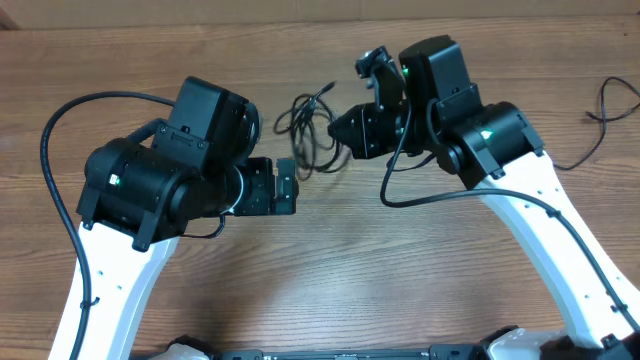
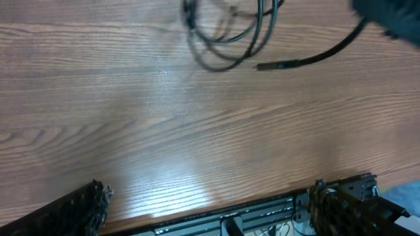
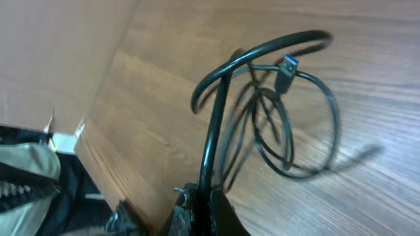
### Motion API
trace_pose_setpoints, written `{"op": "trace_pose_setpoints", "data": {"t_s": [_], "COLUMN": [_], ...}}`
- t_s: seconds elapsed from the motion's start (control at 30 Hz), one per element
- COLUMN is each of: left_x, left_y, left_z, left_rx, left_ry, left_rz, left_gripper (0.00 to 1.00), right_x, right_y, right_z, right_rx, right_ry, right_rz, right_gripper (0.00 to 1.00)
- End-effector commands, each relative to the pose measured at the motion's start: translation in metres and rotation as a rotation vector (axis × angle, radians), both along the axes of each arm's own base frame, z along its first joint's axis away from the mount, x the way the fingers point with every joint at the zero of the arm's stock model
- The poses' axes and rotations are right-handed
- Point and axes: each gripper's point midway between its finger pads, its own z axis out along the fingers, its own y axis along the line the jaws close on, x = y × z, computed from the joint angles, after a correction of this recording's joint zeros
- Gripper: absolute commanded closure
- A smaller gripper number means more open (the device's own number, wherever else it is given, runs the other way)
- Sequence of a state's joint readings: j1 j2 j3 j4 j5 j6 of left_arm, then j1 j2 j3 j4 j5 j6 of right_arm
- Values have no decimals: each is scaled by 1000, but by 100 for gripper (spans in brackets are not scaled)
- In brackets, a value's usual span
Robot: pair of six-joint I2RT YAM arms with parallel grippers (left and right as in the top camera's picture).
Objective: Untangle cables
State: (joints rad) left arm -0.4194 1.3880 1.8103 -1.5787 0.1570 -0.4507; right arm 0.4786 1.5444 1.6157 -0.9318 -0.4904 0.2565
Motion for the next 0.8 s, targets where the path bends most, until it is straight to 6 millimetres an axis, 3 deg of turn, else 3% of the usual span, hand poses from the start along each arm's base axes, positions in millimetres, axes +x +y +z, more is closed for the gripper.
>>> {"op": "trace_pose_setpoints", "data": {"t_s": [0.0,0.07,0.13,0.23,0.33,0.43,0.53,0.6,0.77], "left_x": [2,1,1,1,1,1,1,1,1], "left_y": [-1,-1,-1,-1,-1,-1,-1,-1,-1], "left_z": [0,0,0,0,0,0,0,0,0], "left_rx": [1,2,2,2,2,2,2,2,2], "left_ry": [-6,-5,-5,-6,-5,-5,-5,-5,-5], "left_rz": [10,10,10,10,10,10,10,10,10], "left_gripper": [1,0,0,0,0,1,1,0,0], "right_x": [20,28,24,-7,-30,-11,16,11,-11], "right_y": [-17,-29,-21,16,32,20,-7,-3,7], "right_z": [-16,-20,-16,8,26,13,-8,0,48], "right_rx": [-101,-122,-80,84,195,98,-20,11,130], "right_ry": [-6,31,45,9,-18,-31,37,36,-45], "right_rz": [-129,-258,-212,102,283,165,-116,-74,79], "right_gripper": [96,96,96,96,96,96,96,96,96]}}
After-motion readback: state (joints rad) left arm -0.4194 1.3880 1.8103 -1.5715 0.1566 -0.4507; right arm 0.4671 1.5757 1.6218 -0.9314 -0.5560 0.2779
